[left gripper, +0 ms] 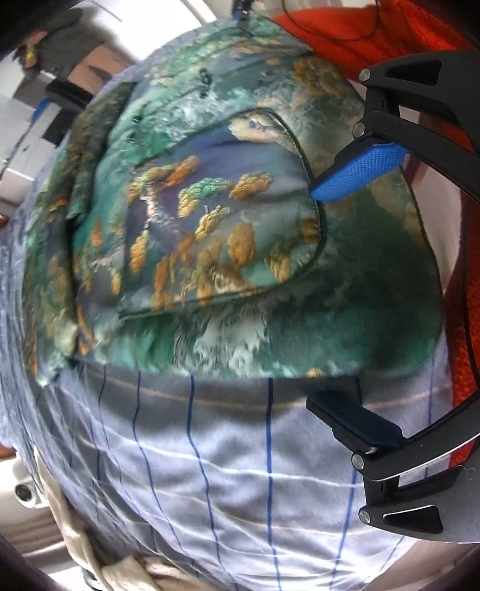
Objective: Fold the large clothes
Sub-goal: 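Grasp the jacket hem with both tools and lift it toward the collar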
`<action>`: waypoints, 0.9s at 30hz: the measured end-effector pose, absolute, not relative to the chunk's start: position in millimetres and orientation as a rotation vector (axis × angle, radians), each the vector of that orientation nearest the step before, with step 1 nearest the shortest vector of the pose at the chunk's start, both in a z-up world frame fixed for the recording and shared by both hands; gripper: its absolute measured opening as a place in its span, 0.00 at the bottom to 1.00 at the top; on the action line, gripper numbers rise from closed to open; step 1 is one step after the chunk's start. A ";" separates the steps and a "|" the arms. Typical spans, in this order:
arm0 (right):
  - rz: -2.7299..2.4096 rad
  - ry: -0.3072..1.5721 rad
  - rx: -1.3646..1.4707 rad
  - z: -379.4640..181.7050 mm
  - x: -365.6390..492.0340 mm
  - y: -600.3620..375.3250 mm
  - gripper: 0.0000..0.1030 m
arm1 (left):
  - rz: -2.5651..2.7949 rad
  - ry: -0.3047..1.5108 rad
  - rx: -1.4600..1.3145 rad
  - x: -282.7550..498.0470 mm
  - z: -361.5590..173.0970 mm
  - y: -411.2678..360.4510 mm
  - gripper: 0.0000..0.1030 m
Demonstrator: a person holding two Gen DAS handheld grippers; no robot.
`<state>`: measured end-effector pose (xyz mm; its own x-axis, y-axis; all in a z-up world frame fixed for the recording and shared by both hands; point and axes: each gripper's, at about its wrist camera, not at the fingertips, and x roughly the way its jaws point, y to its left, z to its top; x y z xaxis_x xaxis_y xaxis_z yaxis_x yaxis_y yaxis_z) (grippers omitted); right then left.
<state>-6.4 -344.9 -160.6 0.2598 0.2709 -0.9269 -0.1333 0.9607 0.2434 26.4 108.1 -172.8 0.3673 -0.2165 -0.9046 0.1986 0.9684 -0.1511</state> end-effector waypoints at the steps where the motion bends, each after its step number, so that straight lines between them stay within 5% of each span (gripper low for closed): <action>1: 0.290 1.282 0.144 -159.7 -8.1 -347.5 0.68 | -0.278 1.174 -0.040 25.9 -174.6 112.5 0.99; 10: 0.421 1.263 0.423 -174.1 -8.1 -368.9 0.70 | -0.320 1.217 -0.134 33.8 -196.6 114.0 1.00; 15: 0.447 1.274 0.341 -171.9 -12.3 -361.5 0.70 | -0.368 1.259 -0.090 32.9 -192.3 93.5 0.95; 18: 0.392 1.324 0.324 -184.1 -6.7 -358.9 0.69 | -0.337 1.271 -0.066 38.0 -192.0 87.3 0.80; 20: 0.381 1.330 0.305 -183.9 -6.3 -352.9 0.70 | -0.328 1.279 -0.075 37.7 -187.6 86.3 0.61; 21: 0.385 1.327 0.303 -181.7 -6.9 -349.7 0.70 | -0.320 1.280 -0.076 37.2 -184.2 85.4 0.43; 22: 0.393 1.318 0.314 -177.0 -7.9 -347.1 0.64 | -0.315 1.282 -0.083 35.8 -179.1 86.8 0.25; 23: 0.397 1.310 0.323 -172.6 -8.6 -345.0 0.54 | -0.317 1.284 -0.107 36.7 -172.8 89.7 0.20; 24: 0.388 1.296 0.322 -166.0 -9.7 -344.6 0.32 | -0.324 1.281 -0.141 38.4 -169.8 93.4 0.13; 27: 0.385 1.256 0.388 -148.0 -8.8 -352.1 0.17 | -0.346 1.249 -0.241 38.9 -147.8 100.1 0.10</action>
<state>-8.8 -352.1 -148.0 0.2642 0.4834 -0.8346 -0.0679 0.8725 0.4839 38.9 100.1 -147.8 0.2748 -0.3845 -0.8813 0.1243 0.9231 -0.3640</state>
